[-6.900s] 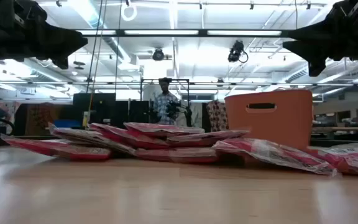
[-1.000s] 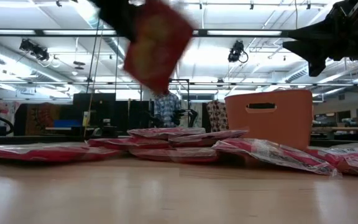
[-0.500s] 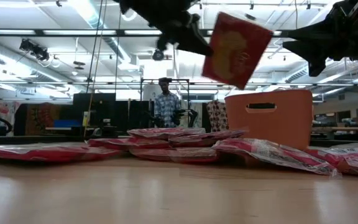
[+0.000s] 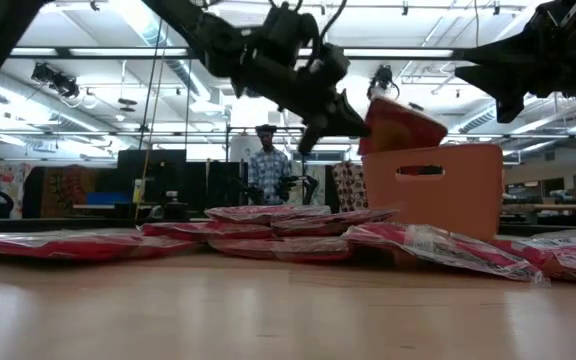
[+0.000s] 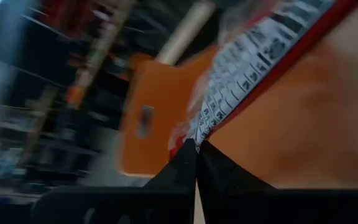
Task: Sort popcorn bags into baskets
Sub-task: Put the red popcorn bag into the orange bin
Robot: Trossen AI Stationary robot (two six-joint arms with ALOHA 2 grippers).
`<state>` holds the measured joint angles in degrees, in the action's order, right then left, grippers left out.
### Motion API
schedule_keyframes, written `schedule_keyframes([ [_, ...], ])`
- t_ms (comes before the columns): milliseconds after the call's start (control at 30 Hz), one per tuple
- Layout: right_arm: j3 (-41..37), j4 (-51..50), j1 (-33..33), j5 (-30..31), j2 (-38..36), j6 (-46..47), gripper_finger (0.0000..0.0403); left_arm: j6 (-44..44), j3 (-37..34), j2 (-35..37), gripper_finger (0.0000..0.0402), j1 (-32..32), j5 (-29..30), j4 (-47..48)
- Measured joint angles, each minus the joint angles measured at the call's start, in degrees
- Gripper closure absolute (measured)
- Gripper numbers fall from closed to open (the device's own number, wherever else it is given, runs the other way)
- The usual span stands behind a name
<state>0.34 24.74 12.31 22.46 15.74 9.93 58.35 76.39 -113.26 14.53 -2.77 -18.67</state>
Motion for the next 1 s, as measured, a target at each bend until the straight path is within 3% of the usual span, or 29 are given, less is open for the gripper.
schedule_keyframes([
  [167, 0.0, 0.0, 0.0, 0.0, 0.0, 0.0, 0.0259, 0.8, 0.0, -2.4, 0.0385, 0.6, -1.2, -11.6],
  [333, 0.0, 0.0, 0.0, 0.0, 0.0, 0.0, 0.0259, 5.6, 0.1, -3.3, 0.0389, 1.6, -9.9, -11.2],
  [600, 0.0, 0.0, 0.0, 0.0, 0.0, 0.0, 0.0259, 8.3, 1.6, -5.5, 0.0393, 3.5, -10.2, -10.9],
  [733, 0.0, 0.0, 0.0, 0.0, 0.0, 0.0, 0.0259, 6.6, 5.7, -7.5, 0.0393, 3.7, -11.0, -8.2],
  [1000, 0.0, 0.0, 0.0, 0.0, 0.0, 0.0, 0.0259, 10.2, 21.5, -15.0, 0.0394, 3.2, -10.6, 1.0],
])
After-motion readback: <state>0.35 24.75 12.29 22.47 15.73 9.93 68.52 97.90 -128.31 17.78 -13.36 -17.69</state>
